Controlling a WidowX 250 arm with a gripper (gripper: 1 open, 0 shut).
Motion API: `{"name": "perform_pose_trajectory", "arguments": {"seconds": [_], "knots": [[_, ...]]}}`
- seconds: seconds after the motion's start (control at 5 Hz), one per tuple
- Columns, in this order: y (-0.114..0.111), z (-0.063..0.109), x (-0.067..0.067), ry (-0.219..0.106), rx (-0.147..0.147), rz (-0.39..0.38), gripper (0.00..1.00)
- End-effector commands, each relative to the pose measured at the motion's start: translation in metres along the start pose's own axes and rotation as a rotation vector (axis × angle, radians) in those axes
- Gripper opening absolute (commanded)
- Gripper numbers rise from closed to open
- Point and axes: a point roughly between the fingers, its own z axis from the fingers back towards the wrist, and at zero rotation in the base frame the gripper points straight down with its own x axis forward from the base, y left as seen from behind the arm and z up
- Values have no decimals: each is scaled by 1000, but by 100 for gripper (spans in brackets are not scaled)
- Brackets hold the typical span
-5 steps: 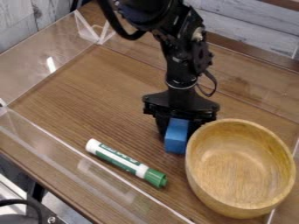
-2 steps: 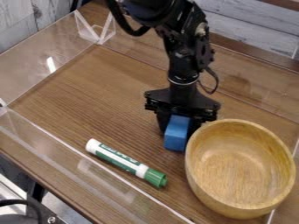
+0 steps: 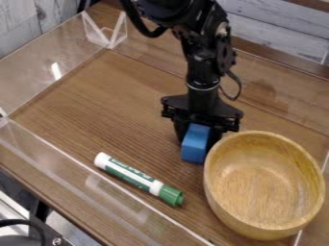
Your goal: Put the blue block in the brown bowl
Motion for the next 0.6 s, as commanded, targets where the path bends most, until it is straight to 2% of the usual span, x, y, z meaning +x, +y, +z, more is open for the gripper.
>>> {"name": "perform_pose_trajectory", "arguments": {"seconds": [0.0,0.4], "knots": [[5,5,12,-34,-11,1,0],[13,3,21,-39,-8,-26,0]]}}
